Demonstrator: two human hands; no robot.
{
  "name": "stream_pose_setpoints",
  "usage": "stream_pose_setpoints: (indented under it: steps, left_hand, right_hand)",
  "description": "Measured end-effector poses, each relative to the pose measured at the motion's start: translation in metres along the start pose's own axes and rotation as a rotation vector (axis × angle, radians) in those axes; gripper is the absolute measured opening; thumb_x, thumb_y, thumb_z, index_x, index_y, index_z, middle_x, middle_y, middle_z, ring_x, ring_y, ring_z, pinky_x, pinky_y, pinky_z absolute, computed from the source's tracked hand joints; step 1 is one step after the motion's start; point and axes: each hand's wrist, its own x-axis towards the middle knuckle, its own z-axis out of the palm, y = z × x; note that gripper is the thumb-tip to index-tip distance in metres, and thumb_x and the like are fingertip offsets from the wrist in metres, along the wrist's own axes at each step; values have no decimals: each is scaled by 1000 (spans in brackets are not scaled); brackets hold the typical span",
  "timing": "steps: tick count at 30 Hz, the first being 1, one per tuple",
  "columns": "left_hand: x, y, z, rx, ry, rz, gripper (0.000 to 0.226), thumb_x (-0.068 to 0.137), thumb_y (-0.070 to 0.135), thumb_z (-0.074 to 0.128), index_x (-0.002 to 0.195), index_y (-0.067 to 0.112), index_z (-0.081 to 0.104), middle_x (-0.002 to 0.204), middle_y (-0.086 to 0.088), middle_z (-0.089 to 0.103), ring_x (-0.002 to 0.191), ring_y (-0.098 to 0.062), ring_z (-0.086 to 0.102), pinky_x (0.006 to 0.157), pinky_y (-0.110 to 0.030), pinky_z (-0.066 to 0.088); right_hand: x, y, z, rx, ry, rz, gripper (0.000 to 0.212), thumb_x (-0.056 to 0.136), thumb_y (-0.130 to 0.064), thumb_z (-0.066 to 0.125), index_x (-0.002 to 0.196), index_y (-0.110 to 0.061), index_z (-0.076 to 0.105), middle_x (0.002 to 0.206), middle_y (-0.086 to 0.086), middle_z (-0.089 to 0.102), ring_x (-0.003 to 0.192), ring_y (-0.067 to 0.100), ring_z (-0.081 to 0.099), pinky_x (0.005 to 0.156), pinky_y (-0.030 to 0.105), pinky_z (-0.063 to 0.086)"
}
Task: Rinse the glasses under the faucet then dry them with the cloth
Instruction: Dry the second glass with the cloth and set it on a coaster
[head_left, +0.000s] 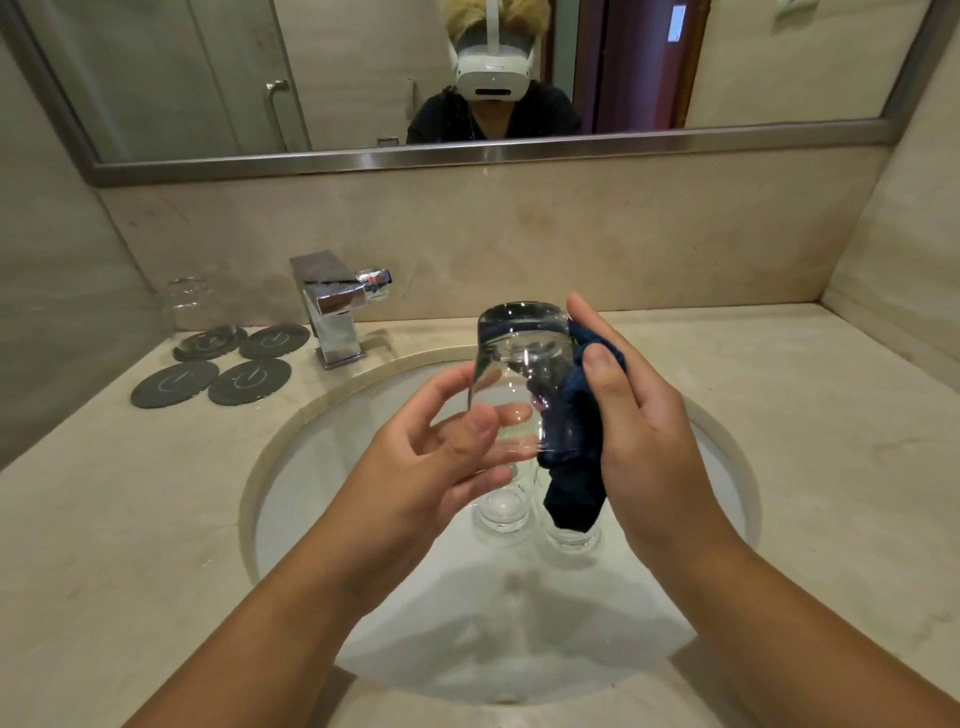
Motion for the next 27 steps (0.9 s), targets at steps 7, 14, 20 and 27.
stream_pose_setpoints:
  steps: [7,14,20,27]
  left_hand:
    - [3,-1,4,150,162,95,55,78,56,84,129,42,67,120,3,79,108,-18,78,92,-36,58]
    - [0,-1,4,152,136,107,63,71,52,88,128,36,65,118,-1,81,105,-23,80,90,-36,60]
    - [-1,0,1,9,7,18,87,69,63,92,142,28,61,129,-8,77,117,-30,76,92,-30,61]
    - [2,-2,5,165,179,154,53,80,56,80,130,42,67,121,3,78,105,-17,79,84,-30,60]
  right_hand:
    - [1,9,-1,-82,67,-1,47,100,-52,53,147,-55,51,126,-10,72,112,18,69,109,57,52]
    - [-2,11,3,-110,-14,-54,51,96,-62,49,147,-64,46,110,-22,56,95,-4,50,88,32,44]
    - [0,7,0,-35,40,-11,46,106,-42,46,151,-37,56,130,-24,71,126,0,63,111,33,47]
    - [0,7,0,-83,73,-7,47,100,-54,51,148,-55,51,142,-8,68,129,15,63,117,53,47]
